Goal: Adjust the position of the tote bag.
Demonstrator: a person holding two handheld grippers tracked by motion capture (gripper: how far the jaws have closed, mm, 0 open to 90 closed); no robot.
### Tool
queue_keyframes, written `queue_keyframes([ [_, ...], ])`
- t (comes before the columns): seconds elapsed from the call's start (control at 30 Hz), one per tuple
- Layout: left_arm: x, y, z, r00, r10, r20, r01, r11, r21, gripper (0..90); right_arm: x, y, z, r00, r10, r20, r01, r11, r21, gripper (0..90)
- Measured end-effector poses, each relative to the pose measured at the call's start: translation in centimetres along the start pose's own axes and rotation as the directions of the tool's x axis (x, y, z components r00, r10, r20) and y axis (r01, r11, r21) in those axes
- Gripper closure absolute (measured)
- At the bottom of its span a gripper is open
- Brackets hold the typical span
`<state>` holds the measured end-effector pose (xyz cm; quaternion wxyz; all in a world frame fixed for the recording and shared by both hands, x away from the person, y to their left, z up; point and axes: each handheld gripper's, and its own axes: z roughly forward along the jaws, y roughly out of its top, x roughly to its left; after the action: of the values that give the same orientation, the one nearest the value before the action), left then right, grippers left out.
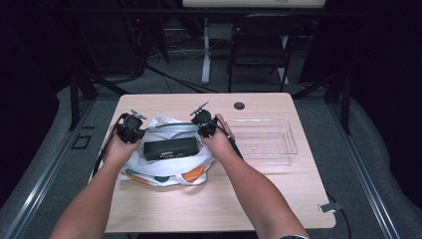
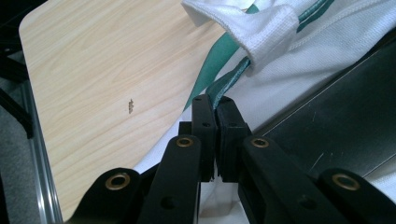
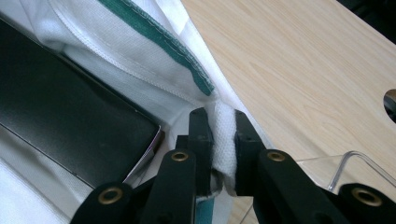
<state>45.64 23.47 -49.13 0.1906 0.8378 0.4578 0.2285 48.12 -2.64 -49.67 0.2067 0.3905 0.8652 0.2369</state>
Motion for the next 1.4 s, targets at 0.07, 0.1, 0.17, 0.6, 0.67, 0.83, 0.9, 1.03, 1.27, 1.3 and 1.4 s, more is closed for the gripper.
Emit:
queue_keyframes([
  [0.07,0.0,0.0,0.1,1.0,0.003,0.003,-0.003,1.0,0.003,88.5,-0.1,0.0,0.1,0.9999,-0.017,0.003,0.017,1.0,0.015,81.6],
  [0.1,0.0,0.0,0.1,1.0,0.003,0.003,-0.003,1.0,0.003,88.5,-0.1,0.0,0.1,0.9999,-0.017,0.003,0.017,1.0,0.015,81.6],
  [0.17,0.0,0.0,0.2,1.0,0.001,0.003,-0.001,1.0,0.005,88.5,-0.1,0.0,0.2,1.0,-0.007,-0.001,0.007,1.0,0.01,81.6],
  [0.6,-0.3,-0.1,0.8,1.0,-0.004,0.007,0.004,0.9995,0.032,88.4,0.0,-0.2,0.7,1.0,0.006,-0.003,-0.006,1.0,0.028,81.6],
  [0.67,-0.3,-0.1,0.7,0.9999,-0.006,0.011,0.006,0.9995,0.031,88.3,0.0,-0.2,0.7,1.0,0.007,-0.003,-0.007,1.0,0.03,81.6],
  [0.83,0.0,-0.1,0.2,0.9999,-0.001,0.016,0.0,0.9996,0.029,81.3,0.0,-0.3,0.9,0.9997,0.021,-0.009,-0.021,0.999,0.03,81.5],
  [0.9,0.0,-0.2,0.0,0.9998,-0.006,0.021,0.006,0.9997,0.022,76.7,0.0,-0.3,0.9,0.9997,0.022,-0.008,-0.021,0.999,0.03,81.5],
  [1.03,0.1,-0.4,-1.2,0.9995,0.006,0.032,-0.006,0.9999,-0.011,67.0,-0.1,-0.3,0.9,0.9995,0.03,-0.011,-0.03,0.999,0.033,81.5],
  [1.27,0.0,-0.6,-3.2,0.9989,0.044,0.015,-0.043,0.9974,-0.058,62.4,-0.2,-0.3,1.1,0.9991,0.04,-0.016,-0.04,0.998,0.042,81.4],
  [1.3,0.0,-0.7,-3.5,0.9988,0.047,0.012,-0.046,0.997,-0.062,62.4,-0.2,-0.3,1.1,0.9991,0.04,-0.016,-0.039,0.998,0.043,81.5],
  [1.4,0.5,-1.0,-4.1,0.9987,0.045,0.024,-0.044,0.9966,-0.07,61.8,-0.3,-0.3,1.1,0.9991,0.04,-0.016,-0.039,0.998,0.044,81.4],
])
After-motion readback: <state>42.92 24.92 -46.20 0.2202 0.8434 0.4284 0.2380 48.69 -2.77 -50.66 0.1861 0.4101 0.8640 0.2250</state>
